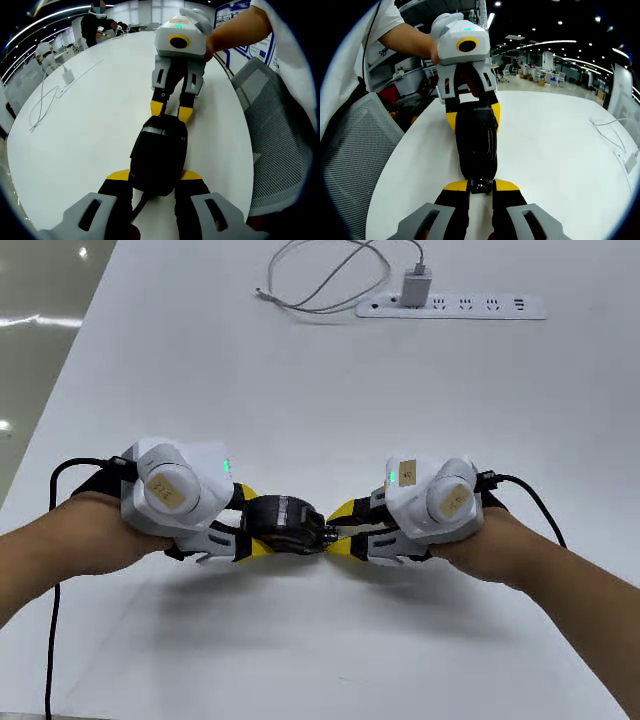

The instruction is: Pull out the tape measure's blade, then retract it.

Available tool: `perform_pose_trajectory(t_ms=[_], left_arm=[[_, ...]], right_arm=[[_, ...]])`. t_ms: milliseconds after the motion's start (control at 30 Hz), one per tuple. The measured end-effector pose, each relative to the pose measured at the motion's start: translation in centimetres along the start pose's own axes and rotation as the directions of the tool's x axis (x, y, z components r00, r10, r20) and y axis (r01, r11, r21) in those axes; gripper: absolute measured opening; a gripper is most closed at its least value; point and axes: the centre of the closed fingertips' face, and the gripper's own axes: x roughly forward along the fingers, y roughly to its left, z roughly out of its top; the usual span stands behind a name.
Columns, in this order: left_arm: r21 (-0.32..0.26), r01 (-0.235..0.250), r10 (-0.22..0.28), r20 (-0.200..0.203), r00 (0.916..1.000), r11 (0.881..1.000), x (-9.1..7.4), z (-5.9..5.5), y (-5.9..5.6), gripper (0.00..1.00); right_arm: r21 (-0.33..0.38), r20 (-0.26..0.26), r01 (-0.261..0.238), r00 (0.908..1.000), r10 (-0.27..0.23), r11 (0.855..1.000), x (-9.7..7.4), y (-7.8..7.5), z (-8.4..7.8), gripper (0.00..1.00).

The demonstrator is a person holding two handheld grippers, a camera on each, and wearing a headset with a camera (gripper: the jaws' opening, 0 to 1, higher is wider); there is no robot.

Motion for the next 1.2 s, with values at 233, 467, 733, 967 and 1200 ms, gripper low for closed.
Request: perform_pose_trajectory(t_ms=[233,467,733,967,1200], left_arm=[[-0.001,0.001,-0.001,0.000,1.0000,1.000,0.00,-0.02,0.00,0.27],[0.000,-0.002,0.002,-0.001,1.0000,1.000,-0.01,-0.07,-0.01,0.27],[0.011,-0.002,0.002,-0.012,0.9999,1.000,-0.06,-0.16,-0.01,0.27],[0.025,0.002,-0.001,-0.013,0.9999,1.000,-0.04,-0.18,0.01,0.27],[0.036,0.001,0.000,-0.018,0.9998,0.999,0.02,-0.23,0.07,0.27]], right_arm=[[0.002,0.010,0.005,0.9999,-0.005,1.000,0.06,0.12,-0.09,0.12],[-0.027,0.002,0.017,0.9998,-0.017,0.999,0.16,0.13,-0.20,0.12],[-0.049,-0.014,0.003,0.9999,-0.003,0.999,0.03,0.08,-0.21,0.11],[-0.044,-0.016,0.003,0.9999,-0.004,0.999,-0.08,0.09,-0.26,0.10],[-0.040,-0.019,0.002,0.9998,-0.003,0.999,-0.14,0.11,-0.29,0.10]])
